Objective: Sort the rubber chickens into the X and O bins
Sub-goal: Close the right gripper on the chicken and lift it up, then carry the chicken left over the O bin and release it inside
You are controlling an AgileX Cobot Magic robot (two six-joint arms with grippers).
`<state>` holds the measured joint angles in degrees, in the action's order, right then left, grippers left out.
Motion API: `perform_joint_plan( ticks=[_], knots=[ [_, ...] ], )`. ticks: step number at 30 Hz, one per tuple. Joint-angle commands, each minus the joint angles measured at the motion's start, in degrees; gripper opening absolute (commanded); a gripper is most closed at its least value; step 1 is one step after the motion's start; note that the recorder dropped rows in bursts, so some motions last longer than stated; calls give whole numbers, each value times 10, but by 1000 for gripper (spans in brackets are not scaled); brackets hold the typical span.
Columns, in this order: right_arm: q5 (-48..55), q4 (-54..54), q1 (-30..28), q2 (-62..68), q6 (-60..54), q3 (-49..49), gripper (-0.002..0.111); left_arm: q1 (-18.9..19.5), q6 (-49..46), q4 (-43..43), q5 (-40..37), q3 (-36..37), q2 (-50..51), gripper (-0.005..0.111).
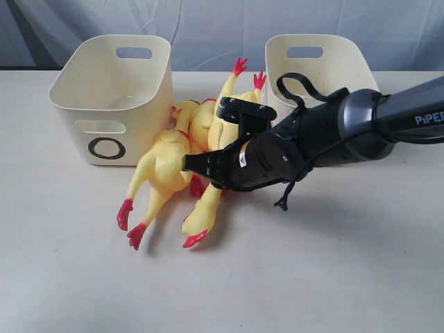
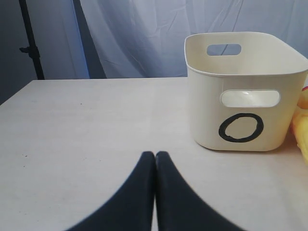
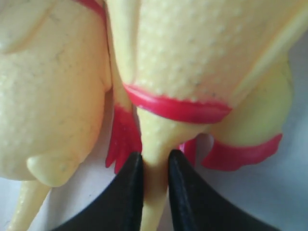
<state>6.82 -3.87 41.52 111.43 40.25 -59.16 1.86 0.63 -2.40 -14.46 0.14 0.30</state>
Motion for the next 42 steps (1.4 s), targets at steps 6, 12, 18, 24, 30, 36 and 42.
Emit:
perform_joint_plan(
  ticks=[6, 12, 18, 24, 30, 36, 42],
  knots=[
    [63, 13, 0, 10, -12, 1, 48, -2, 3, 0, 8, -1, -3, 0],
    [21, 100, 8, 23, -12, 1, 62, -2, 3, 0, 8, -1, -3, 0],
    [23, 83, 8, 18, -22, 1, 2, -2, 3, 0, 8, -1, -3, 0],
    [40, 47, 8, -36, -64, 1, -1, -2, 3, 0, 8, -1, -3, 0],
    [51, -77, 8, -196, -113, 1, -1, -2, 3, 0, 8, -1, -3, 0],
    [-216, -281, 5, -213, -146, -1, -1, -2, 3, 0, 8, -1, -3, 0],
    [-328, -260, -10, -59, -191, -129, -1, -2, 3, 0, 8, -1, -3, 0]
  ],
)
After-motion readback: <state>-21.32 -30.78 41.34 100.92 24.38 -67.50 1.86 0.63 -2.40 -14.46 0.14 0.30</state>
